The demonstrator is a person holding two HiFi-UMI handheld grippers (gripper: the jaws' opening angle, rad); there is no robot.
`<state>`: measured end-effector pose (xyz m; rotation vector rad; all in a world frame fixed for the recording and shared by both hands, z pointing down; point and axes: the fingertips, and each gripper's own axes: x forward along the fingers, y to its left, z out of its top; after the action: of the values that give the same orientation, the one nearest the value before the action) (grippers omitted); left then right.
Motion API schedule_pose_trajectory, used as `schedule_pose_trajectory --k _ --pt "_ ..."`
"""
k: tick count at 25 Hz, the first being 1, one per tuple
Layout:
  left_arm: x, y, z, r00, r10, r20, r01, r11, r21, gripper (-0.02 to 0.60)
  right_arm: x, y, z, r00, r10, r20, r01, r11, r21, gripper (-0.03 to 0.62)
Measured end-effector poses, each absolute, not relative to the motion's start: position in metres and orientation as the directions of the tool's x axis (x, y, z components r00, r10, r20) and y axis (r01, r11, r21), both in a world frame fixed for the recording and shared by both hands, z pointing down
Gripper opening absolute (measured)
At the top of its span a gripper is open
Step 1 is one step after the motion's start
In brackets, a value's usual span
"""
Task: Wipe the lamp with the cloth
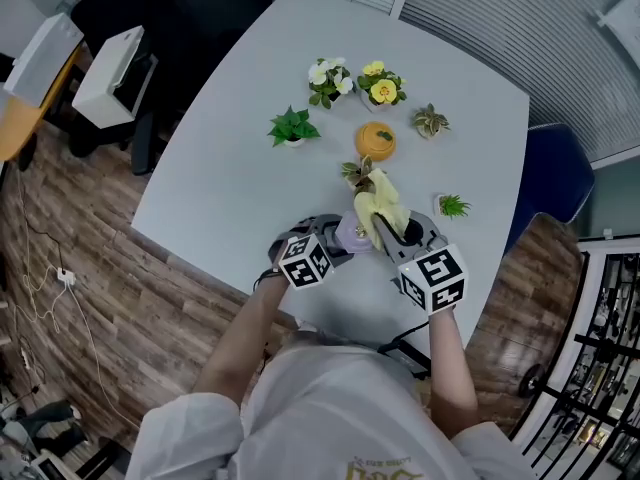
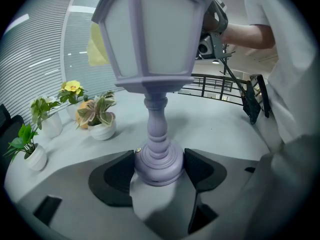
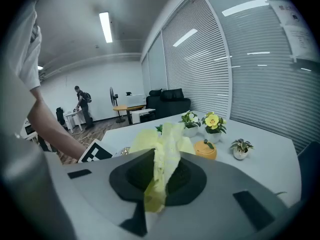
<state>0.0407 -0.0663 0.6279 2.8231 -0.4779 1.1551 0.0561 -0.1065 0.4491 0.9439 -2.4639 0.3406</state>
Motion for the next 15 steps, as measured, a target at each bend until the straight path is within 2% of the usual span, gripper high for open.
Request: schedule_pose_trajectory --k 15 --pt "0.041 -0.067 0.628 0.675 -0.265 0.689 -0.302 -0.951 -0.069 0.318 0.073 -0.121 0.467 -0.668 -0.605 0.432 -0.732 0.638 -0.239 0.046"
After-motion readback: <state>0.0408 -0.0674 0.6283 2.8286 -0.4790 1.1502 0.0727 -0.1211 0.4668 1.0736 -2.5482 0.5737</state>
